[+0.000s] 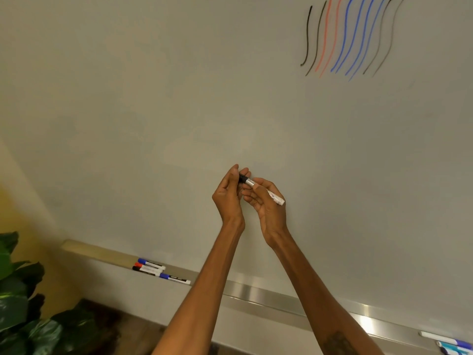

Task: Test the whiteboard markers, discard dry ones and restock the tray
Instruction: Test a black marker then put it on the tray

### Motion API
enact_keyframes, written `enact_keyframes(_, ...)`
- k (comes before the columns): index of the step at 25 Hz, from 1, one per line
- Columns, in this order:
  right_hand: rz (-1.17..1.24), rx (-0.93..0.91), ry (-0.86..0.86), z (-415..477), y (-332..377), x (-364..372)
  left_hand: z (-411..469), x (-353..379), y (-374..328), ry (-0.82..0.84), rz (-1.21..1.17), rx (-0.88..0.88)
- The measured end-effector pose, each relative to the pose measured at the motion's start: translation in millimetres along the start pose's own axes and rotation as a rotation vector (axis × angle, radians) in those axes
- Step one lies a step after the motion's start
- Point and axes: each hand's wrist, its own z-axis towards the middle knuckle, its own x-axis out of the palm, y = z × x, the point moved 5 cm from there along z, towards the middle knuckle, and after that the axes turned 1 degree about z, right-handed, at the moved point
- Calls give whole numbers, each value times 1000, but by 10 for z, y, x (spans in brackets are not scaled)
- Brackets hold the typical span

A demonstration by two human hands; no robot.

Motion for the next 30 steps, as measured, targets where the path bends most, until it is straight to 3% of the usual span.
enact_keyframes(9, -194, -49, -122, -90, -391, 38, 17, -439, 58, -46, 61, 6)
enact_keyframes(19, -162, 135, -99, -258, -1167, 197, 49, -1292, 106, -114, 155, -21)
enact_keyframes(23, -215, 271, -37, -301, -1561, 252, 151, -1834, 111, -246, 180, -62)
enact_keyframes(26, -384, 256, -15, -347, -1869, 187, 196, -2306, 132, -406, 207, -90)
enact_keyframes(30, -722, 238, 162, -401, -2359, 140, 242, -2942, 294, -531, 297, -209)
